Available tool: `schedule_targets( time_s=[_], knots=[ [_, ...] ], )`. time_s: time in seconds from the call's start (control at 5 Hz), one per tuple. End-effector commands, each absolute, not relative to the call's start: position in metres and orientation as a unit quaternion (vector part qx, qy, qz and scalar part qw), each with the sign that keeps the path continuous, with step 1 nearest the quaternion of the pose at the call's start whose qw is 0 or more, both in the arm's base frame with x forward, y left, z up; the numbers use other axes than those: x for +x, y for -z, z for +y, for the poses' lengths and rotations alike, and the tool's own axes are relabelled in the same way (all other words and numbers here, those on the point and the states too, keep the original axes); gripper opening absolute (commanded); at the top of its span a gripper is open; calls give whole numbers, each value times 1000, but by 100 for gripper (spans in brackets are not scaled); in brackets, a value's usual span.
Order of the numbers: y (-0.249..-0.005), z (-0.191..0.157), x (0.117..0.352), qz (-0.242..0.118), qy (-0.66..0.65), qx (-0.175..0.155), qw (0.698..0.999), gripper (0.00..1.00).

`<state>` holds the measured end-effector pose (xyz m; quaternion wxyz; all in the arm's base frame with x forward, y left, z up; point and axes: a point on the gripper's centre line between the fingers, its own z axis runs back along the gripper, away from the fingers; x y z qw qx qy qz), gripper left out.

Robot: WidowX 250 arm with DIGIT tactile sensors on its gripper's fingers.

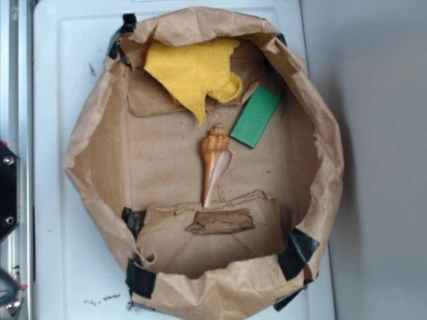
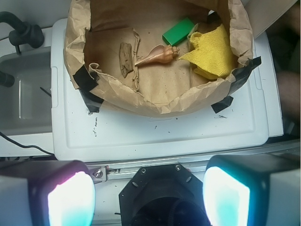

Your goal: Grab the wood chip.

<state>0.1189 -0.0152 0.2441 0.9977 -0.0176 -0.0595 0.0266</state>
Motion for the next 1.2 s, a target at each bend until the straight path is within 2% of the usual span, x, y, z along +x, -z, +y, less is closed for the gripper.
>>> schedule_targets(
  time_s=[0.0, 0.4, 0.6, 0.8, 1.0],
  knots=[
    [-244, -15, 119, -60, -27, -18, 998, 100],
    [-239, -51, 187, -55, -21, -22, 998, 100],
    [-235, -56, 217, -49, -27, -23, 998, 100],
    [-215, -43, 245, -66, 0, -29, 997, 100],
    [-192, -23, 257, -75, 25, -22, 997, 100]
  ],
)
